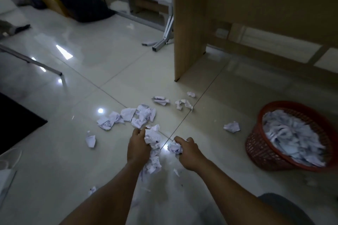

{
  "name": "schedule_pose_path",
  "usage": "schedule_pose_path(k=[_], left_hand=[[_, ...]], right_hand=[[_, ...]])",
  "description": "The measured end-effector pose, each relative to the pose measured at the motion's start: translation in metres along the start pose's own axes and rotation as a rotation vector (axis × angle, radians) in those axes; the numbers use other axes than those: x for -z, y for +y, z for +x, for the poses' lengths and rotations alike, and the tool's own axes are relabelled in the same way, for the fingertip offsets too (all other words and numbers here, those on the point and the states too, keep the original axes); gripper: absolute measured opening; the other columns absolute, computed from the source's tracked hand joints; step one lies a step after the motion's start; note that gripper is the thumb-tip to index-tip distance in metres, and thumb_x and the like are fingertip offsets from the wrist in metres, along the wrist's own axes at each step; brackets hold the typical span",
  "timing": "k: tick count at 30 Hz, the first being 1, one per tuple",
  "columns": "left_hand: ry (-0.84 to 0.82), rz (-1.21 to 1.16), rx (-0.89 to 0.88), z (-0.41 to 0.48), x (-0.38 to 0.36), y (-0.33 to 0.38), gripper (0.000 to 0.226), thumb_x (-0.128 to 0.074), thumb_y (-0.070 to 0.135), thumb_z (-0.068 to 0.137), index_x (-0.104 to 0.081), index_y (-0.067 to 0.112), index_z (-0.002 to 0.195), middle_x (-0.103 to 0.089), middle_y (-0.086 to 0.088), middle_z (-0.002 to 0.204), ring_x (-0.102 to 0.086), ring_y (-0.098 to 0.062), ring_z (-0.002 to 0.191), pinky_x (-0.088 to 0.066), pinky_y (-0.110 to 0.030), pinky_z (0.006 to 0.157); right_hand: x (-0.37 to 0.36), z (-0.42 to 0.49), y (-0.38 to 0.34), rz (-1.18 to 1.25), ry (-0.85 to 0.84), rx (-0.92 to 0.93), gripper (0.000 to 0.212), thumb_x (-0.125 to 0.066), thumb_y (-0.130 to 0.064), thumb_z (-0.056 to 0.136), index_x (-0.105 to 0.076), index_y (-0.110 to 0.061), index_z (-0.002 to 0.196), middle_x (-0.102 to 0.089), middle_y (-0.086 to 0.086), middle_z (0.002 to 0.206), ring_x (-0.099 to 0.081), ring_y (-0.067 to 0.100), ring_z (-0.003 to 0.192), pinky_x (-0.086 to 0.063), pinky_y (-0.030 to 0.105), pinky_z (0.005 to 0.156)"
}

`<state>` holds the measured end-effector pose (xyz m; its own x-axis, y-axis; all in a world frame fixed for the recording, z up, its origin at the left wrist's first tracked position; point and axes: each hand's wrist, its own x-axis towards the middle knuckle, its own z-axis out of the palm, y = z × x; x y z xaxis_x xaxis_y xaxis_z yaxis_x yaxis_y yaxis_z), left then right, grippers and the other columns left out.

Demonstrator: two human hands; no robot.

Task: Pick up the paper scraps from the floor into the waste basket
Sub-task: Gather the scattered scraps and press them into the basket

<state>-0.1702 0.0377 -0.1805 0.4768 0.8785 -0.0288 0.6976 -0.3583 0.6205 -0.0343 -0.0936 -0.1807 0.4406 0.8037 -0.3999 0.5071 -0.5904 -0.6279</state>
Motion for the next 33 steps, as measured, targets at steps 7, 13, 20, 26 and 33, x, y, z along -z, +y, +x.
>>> schedule_pose_path(k=[7,13,20,26,33], left_hand=[[0.003,-0.091,-0.195,0.009,0.01,0.113,0.041,-0.051,-0.003,0.078,-0.061,0.01,0.115,-0.055,-0.012,0.109,-0.058,-0.029,0.096,-0.046,-0.031,0.075],[-0.049,-0.134,-0.391,0.006,-0.009,0.197,0.041,-0.054,0.004,0.08,-0.06,0.017,0.118,-0.053,-0.008,0.104,-0.062,-0.029,0.087,-0.044,-0.028,0.071],[-0.113,-0.182,-0.509,-0.006,-0.049,0.271,0.034,-0.053,-0.003,0.074,-0.063,0.01,0.104,-0.056,-0.008,0.102,-0.061,-0.029,0.085,-0.046,-0.032,0.071],[-0.169,-0.316,-0.572,-0.016,-0.105,0.341,0.042,-0.063,0.005,0.077,-0.063,0.02,0.116,-0.057,0.001,0.104,-0.059,-0.016,0.083,-0.044,-0.025,0.069],[-0.176,-0.555,-0.593,-0.024,-0.175,0.403,0.041,-0.065,0.007,0.086,-0.06,0.022,0.124,-0.05,0.023,0.106,-0.058,-0.002,0.093,-0.043,-0.006,0.079]], right_hand=[[0.102,-0.033,0.005,0.07,0.23,-0.022,0.044,-0.054,-0.007,0.083,-0.05,-0.029,0.12,-0.041,0.016,0.116,-0.048,0.036,0.106,-0.041,0.033,0.081],[0.158,-0.072,0.033,0.071,0.394,-0.113,0.05,-0.052,-0.008,0.082,-0.049,-0.035,0.124,-0.042,0.013,0.117,-0.049,0.034,0.11,-0.041,0.031,0.085],[0.2,-0.103,0.076,0.145,0.524,-0.158,0.062,-0.06,-0.004,0.081,-0.047,-0.027,0.137,-0.039,0.012,0.128,-0.041,0.03,0.124,-0.038,0.028,0.098],[0.243,-0.112,0.155,0.103,0.634,-0.337,0.072,-0.058,-0.016,0.072,-0.043,-0.029,0.142,-0.031,0.017,0.149,-0.03,0.038,0.138,-0.029,0.036,0.111],[0.253,-0.115,0.23,-0.058,0.38,-0.447,0.082,-0.066,-0.037,0.081,-0.019,-0.034,0.149,-0.014,0.01,0.158,-0.002,0.034,0.147,-0.005,0.042,0.118]])
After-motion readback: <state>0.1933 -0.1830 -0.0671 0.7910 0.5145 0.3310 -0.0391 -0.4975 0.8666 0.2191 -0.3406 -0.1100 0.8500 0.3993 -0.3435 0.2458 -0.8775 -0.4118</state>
